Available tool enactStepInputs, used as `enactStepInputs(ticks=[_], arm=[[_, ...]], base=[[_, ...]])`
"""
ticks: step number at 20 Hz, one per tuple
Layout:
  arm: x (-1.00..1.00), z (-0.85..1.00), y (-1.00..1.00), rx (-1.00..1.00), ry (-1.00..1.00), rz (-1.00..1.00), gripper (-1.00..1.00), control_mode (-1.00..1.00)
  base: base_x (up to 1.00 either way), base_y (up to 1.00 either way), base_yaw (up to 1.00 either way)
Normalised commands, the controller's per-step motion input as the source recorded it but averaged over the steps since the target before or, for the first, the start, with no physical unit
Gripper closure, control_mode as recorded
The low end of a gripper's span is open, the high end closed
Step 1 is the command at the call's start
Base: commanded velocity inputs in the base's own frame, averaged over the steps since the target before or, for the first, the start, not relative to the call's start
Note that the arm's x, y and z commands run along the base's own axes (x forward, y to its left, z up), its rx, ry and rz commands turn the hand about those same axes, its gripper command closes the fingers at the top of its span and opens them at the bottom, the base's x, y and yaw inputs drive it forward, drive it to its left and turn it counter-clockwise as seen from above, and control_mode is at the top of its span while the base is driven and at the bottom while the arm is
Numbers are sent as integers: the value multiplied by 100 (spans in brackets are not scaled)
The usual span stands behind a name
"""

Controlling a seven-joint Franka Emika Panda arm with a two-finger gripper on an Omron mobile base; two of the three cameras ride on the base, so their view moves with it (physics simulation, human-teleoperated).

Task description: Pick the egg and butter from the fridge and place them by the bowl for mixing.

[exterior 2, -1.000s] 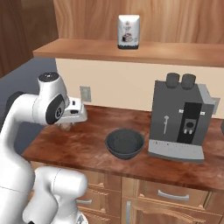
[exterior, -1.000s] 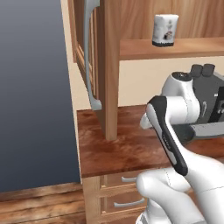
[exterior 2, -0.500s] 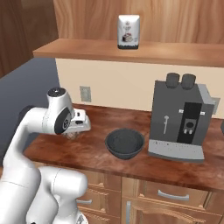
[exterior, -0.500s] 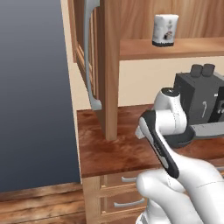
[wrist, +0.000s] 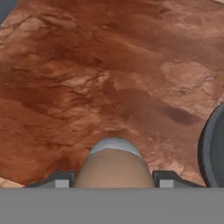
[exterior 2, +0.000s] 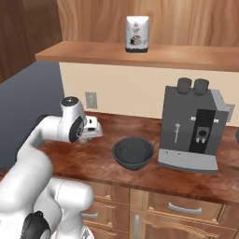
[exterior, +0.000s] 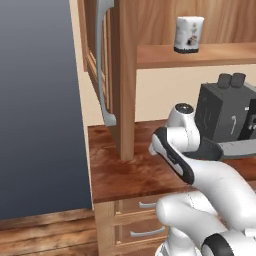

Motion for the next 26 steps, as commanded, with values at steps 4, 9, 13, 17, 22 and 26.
enactStepInputs(ticks=[4, 9, 13, 17, 22, 26], arm=[[73, -45, -17, 0, 0, 2, 100, -100], [74, -48, -13, 0, 3, 1, 100, -100], [68, -32, 0, 0, 3, 2, 100, -100], [28, -10, 0, 0, 1, 2, 100, -100], [8, -23, -7, 0, 0, 0, 100, -100], [26, -35, -12, 0, 0, 0, 100, -100]], base=[[0, 0, 0], [0, 0, 0], [0, 0, 0], [0, 0, 0], [0, 0, 0], [0, 0, 0]])
